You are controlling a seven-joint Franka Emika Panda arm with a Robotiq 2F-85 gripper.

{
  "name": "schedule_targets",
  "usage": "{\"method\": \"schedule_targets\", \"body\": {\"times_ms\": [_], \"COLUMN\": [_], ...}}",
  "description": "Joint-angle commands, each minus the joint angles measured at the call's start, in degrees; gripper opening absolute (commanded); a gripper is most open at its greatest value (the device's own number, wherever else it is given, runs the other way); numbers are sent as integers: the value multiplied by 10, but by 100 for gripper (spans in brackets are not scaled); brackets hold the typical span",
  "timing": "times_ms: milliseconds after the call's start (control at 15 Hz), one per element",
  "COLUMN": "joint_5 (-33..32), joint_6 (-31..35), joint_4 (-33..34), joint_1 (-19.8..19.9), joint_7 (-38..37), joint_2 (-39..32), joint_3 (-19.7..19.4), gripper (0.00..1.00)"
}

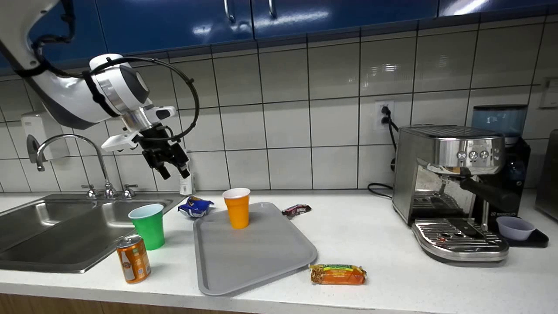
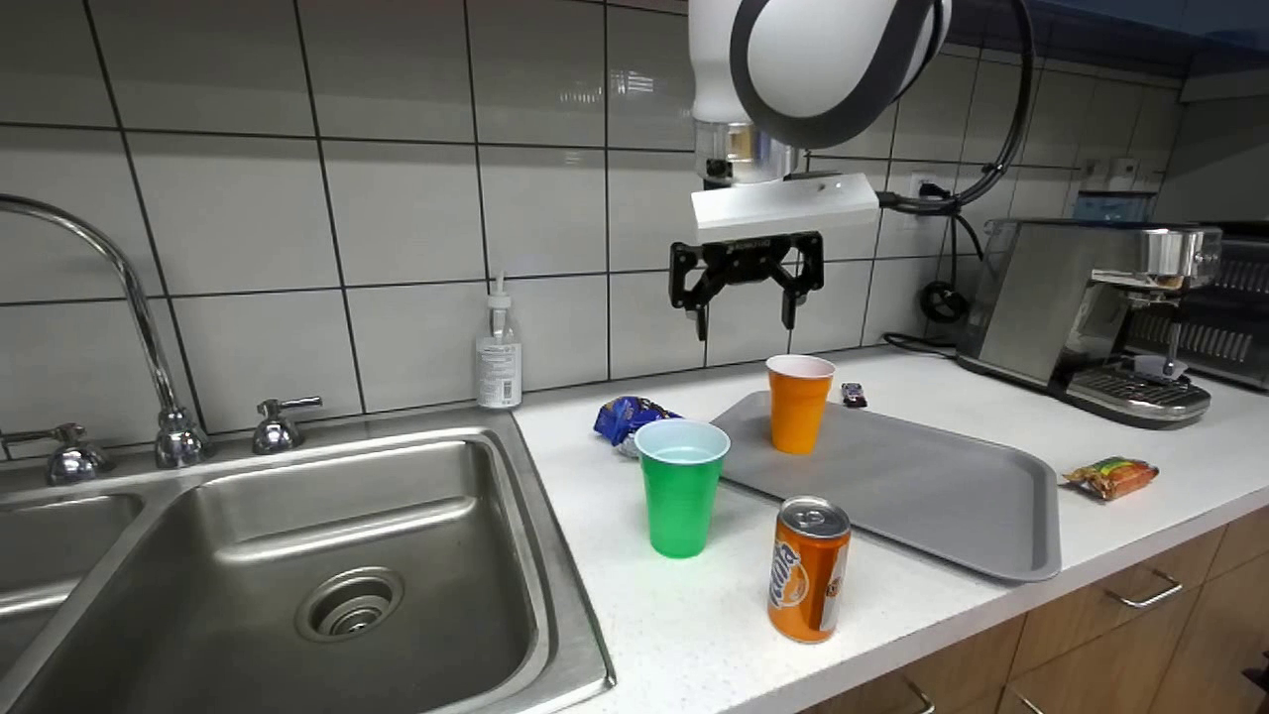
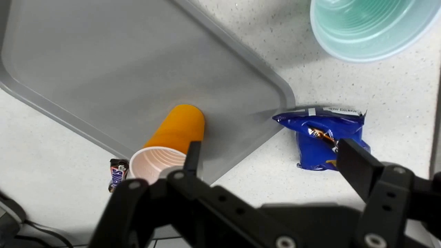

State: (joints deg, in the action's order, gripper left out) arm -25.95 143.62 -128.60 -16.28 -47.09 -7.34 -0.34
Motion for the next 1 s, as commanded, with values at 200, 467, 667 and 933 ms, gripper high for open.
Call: {"method": "schedule_targets", "body": {"times_ms": [200,467,667,933], "joint_5": [97,143,166,181], "joint_6": [-6,-14,-19,-28], "joint_4": [-92,-130,-155,-177], "joint_1": [35,38,37,37], "joint_7": [130,183,209,226], "joint_2": [93,131,153,170], "joint_3": [43,59,71,86], "gripper": [100,100,100,100]}}
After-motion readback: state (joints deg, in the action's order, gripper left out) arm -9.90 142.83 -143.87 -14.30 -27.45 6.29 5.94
